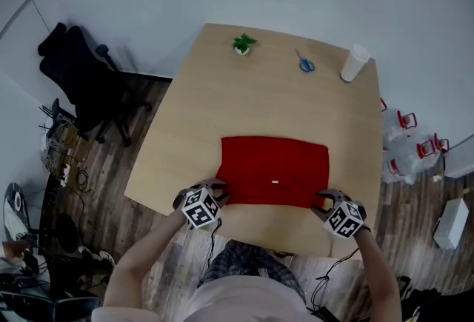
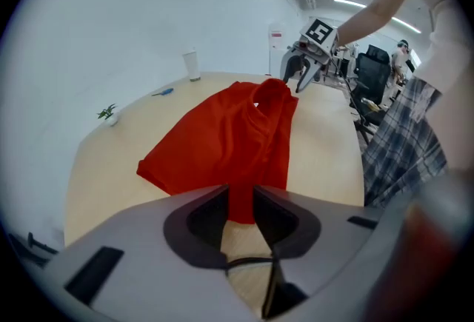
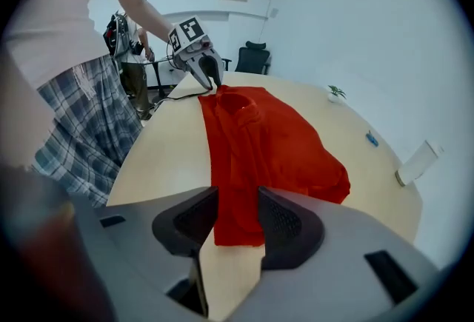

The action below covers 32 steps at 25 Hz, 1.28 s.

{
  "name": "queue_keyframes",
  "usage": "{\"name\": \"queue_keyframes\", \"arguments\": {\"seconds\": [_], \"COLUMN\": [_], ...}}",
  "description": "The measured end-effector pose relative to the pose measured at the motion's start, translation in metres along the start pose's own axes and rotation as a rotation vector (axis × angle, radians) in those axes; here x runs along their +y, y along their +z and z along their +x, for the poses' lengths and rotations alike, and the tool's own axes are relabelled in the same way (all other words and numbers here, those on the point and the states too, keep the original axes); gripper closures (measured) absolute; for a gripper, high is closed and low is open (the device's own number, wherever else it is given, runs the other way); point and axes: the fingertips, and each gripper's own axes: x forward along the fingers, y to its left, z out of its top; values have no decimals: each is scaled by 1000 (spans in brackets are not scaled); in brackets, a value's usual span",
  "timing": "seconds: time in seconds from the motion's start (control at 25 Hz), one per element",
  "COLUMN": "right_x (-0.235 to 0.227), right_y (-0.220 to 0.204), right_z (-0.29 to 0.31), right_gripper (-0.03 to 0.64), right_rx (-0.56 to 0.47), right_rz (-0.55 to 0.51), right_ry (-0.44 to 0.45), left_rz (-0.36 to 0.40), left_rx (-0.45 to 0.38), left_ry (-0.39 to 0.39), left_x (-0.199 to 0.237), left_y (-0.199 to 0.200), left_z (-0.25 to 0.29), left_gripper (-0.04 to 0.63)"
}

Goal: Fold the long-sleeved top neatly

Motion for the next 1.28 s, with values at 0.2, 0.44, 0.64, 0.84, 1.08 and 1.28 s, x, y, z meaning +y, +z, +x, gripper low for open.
{"name": "queue_keyframes", "arguments": {"seconds": [0.2, 0.44, 0.64, 0.84, 1.08, 1.28], "right_x": [-28, -54, -41, -42, -52, -36], "right_y": [15, -1, -7, -6, 3, -11], "right_z": [-25, -30, -11, 5, -22, -47], "right_gripper": [436, 423, 383, 514, 577, 577], "right_rx": [-102, -108, -40, 14, -44, -42], "right_rz": [111, 352, 309, 257, 244, 225], "right_ry": [-108, -128, -47, -52, -138, -158], "left_rz": [-112, -267, -317, -254, -189, -219], "left_rx": [-89, -53, -21, 71, 58, -15], "left_ry": [93, 189, 120, 91, 104, 92], "left_x": [22, 52, 45, 39, 39, 25], "left_y": [19, -3, -18, -16, -10, -8], "left_z": [-17, -13, 4, 23, 11, -20], "left_gripper": [494, 494, 436, 506, 560, 560]}}
